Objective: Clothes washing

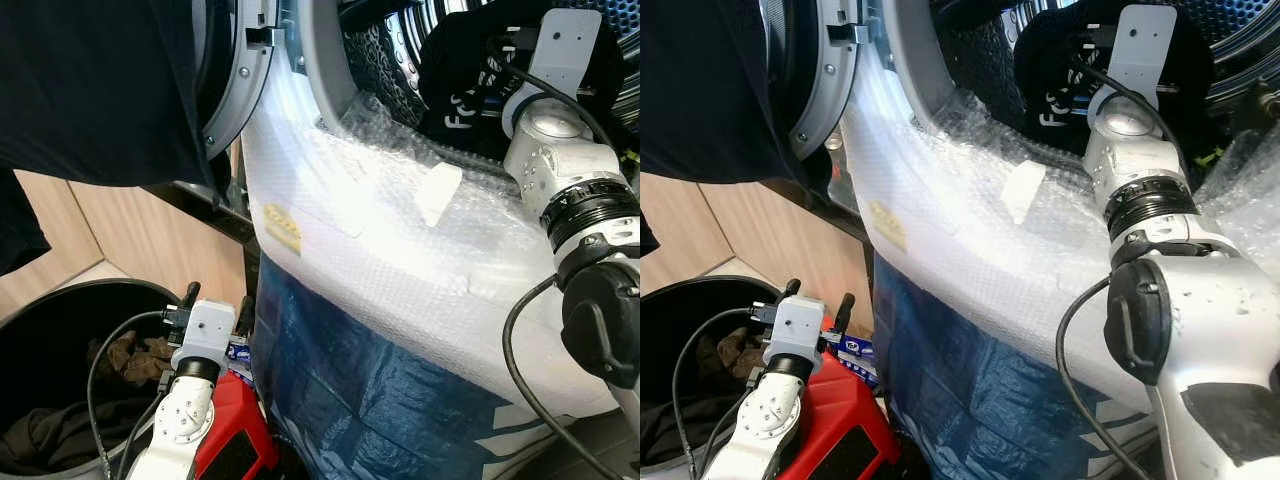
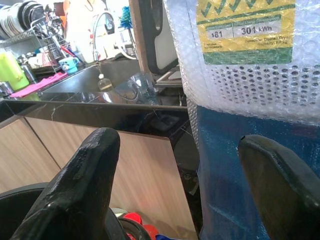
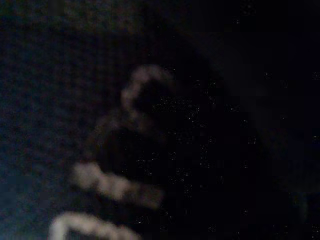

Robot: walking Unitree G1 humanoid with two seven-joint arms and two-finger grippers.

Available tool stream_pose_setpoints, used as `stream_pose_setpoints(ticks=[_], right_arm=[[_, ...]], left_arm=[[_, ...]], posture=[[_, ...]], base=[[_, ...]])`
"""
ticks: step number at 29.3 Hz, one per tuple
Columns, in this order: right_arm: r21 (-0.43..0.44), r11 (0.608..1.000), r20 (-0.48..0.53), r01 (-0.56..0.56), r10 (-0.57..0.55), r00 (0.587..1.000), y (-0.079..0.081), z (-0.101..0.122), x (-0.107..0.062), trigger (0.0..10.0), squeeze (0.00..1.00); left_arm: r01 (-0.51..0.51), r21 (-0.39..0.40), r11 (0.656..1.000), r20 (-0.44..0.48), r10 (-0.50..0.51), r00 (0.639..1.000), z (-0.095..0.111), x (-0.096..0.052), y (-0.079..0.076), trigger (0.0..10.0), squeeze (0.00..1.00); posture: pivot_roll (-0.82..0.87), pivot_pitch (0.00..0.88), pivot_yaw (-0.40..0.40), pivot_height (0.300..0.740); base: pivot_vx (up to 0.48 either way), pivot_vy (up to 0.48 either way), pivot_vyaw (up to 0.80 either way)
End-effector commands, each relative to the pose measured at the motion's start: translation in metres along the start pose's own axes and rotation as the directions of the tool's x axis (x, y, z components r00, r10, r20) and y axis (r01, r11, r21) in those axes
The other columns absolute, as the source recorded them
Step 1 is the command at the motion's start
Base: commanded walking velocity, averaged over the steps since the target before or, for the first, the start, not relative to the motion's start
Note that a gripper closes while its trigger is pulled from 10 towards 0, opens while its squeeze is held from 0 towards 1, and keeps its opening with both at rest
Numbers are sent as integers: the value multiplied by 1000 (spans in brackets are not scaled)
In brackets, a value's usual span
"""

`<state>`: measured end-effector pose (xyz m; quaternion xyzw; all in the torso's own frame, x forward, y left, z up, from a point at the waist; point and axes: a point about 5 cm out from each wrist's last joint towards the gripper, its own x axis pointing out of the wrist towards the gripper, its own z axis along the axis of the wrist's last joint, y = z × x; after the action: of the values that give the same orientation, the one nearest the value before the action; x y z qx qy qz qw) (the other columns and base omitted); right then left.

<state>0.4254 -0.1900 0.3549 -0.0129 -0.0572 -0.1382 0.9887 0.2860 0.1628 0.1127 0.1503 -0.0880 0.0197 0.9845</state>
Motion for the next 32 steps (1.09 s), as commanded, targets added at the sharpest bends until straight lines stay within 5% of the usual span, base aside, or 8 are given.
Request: stream_pose_setpoints(ticks=[1,3,5,14,24,32], right_arm=[[27,999,17,-21,21,1000,3,8,-1,10000,0],[55,998,19,-28,27,999,3,9,-1,10000,0],[179,980,22,-88,86,996,11,16,-2,10000,0],[216,951,102,-224,206,973,28,32,-7,10000,0],[171,940,152,-294,269,951,20,34,-13,10000,0],[153,923,134,-353,335,933,15,8,-45,10000,0]], left_arm=[[11,-2,1000,-4,-11,1000,1,-2,-3,10000,0],[11,-4,1000,-6,-11,1000,0,-2,-3,10000,0],[10,1,1000,-19,-10,1000,-4,-2,0,10000,0],[-8,5,1000,-25,8,1000,-5,-2,4,10000,0],[-8,1,1000,-34,8,999,-7,-3,3,10000,0],[-13,-14,1000,-29,12,999,-6,-3,-1,10000,0]], posture=[[93,100,-97,740],[89,101,-94,740],[81,99,-87,740],[59,83,-80,740],[46,64,-84,740],[59,47,-98,740]], base=[[0,0,0],[0,0,0],[0,0,0],[0,0,0],[0,0,0],[0,0,0]])
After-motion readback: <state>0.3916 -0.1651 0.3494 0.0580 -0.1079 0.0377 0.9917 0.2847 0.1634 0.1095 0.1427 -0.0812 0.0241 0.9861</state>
